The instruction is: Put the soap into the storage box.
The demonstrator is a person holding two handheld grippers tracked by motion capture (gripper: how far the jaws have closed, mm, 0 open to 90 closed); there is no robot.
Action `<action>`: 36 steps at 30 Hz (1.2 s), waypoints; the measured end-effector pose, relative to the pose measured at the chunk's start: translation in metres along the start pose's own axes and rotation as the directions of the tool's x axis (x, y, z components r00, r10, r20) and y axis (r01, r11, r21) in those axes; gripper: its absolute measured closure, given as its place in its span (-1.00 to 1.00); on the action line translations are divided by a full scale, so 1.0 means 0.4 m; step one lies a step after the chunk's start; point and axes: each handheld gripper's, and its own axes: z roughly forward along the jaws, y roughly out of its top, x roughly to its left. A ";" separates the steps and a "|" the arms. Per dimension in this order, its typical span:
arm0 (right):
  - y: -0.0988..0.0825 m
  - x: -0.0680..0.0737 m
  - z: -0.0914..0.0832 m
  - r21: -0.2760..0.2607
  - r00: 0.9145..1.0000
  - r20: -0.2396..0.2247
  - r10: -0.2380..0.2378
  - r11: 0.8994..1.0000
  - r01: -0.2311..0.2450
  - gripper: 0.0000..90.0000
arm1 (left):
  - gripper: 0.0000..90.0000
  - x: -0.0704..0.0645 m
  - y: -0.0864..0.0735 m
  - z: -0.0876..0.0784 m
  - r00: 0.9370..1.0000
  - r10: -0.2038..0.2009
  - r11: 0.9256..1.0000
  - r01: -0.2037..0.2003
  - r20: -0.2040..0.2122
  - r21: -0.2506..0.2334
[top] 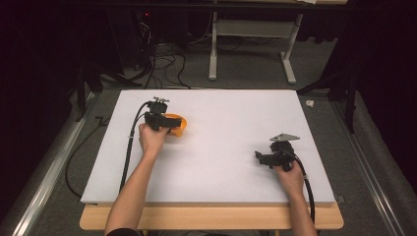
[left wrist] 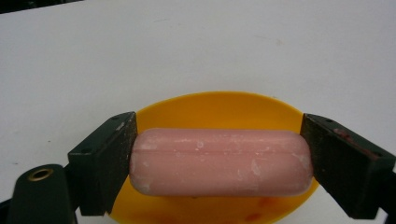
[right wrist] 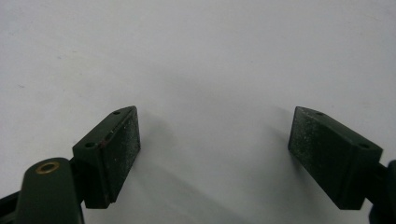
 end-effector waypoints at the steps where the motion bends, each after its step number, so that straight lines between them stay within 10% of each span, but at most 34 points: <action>1: 0.000 0.000 0.000 0.000 1.000 0.000 0.000 1.000 0.000 -0.62 | -0.69 0.000 0.000 0.000 1.000 0.000 1.000 0.000 0.000 0.000; 36: 0.000 0.000 0.000 0.002 1.000 0.000 0.000 1.000 0.000 -0.62 | -0.68 -0.011 -0.001 -0.159 0.997 0.065 0.987 -0.057 0.052 -0.148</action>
